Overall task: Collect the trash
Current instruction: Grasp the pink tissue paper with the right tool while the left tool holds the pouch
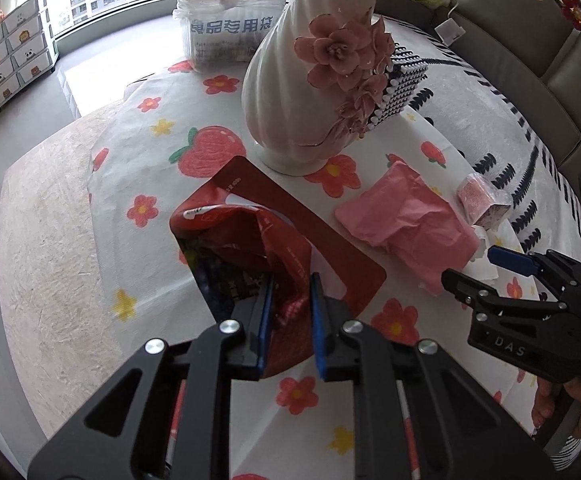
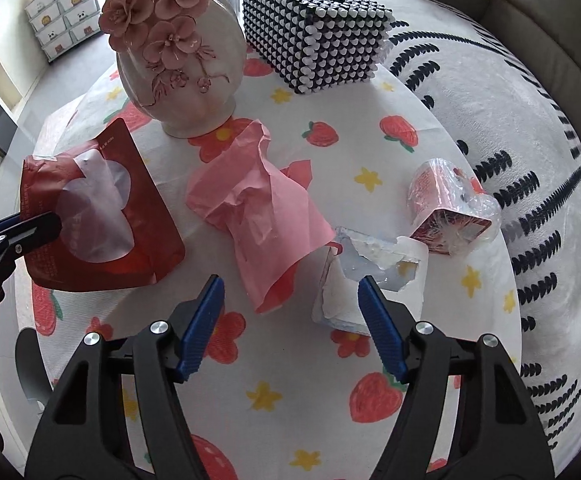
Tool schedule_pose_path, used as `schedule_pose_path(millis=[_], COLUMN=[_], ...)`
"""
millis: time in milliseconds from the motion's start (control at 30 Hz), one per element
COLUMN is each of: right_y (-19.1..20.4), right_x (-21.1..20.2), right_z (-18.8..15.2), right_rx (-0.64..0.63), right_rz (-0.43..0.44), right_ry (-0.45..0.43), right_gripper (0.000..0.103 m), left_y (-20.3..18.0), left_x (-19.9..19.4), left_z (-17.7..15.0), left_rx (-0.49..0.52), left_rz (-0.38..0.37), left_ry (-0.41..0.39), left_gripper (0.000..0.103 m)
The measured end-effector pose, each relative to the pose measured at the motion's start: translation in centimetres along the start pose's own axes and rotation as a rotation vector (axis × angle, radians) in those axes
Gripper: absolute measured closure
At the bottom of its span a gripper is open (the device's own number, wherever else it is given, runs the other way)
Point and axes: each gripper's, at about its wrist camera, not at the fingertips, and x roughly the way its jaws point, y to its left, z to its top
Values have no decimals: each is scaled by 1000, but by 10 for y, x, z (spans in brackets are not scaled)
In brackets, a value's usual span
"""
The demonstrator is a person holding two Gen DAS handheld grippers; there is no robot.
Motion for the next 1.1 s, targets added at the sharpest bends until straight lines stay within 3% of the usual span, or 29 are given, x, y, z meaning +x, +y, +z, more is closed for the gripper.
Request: schedule_pose_path(millis=[67,100,133,167,200,300,700,1100], right_y=[1,2,3,4,5,8,29,125], right_x=[5,7,8,10,13,8,-35,-82], right_z=[2,3,4,5,6,6,-7,-43], right_rx=[1,-3,-6,-8,-8,-16,-106,-371], right_rz=[0,-2,3,15,31,51,86,210], right_ry=[-1,0,0,5,15,-2,-56,-76], right_gripper=[40,48,67,78,99,103,103,103], left_y=[2,3,3,4,5,8,22,85], left_x=[-1,-2,-3,-3,-4,-7,-32,-91], left_z=[-1,-1,-2,-2,-2,-4,-20,-85], left_rx=[2,3,5,5,4,3,-20,-158], left_rz=[4,6,10,12,16,26,61,169], left_ry=[-1,-2,-3,-3,-4,-8,-25,-36], left_gripper=[86,86,86,86,86,86,86,86])
